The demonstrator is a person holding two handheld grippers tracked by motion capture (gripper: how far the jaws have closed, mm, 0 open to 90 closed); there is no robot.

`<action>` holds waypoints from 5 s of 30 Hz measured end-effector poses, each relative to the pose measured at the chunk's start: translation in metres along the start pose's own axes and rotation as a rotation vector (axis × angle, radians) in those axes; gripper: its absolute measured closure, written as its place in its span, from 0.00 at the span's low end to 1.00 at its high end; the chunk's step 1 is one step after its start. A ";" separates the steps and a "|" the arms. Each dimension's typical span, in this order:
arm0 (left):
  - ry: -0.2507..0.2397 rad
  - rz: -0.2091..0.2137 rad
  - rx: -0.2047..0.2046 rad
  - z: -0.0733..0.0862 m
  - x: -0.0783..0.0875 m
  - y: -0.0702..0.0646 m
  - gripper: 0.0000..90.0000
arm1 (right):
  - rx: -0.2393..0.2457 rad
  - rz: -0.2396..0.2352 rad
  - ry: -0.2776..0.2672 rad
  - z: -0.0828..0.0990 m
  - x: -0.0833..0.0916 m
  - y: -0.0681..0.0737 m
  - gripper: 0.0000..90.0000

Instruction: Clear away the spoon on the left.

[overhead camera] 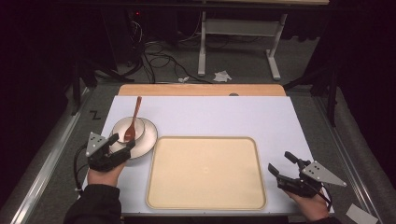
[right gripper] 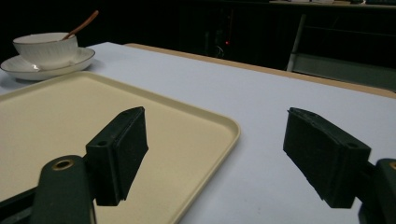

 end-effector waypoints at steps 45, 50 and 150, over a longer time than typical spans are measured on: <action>0.218 -0.357 0.227 -0.113 -0.129 0.101 1.00 | 0.046 -0.080 0.019 -0.001 -0.007 0.011 0.23; 0.235 -0.322 0.220 -0.116 -0.133 0.097 1.00 | 0.047 -0.082 0.021 0.000 -0.004 0.013 0.23; 0.212 0.057 -0.024 -0.058 -0.052 0.014 1.00 | 0.065 -0.101 0.015 -0.007 -0.004 0.031 0.23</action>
Point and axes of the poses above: each handheld gripper's, and its own axes: x roughly backward along the jaws, z roughly out of its underside, y roughly to its left, the point moved 4 cm from there along -x, roughly forward along the jaws, and after that the axes turned 9 degrees about y, right-handed, at the moved point
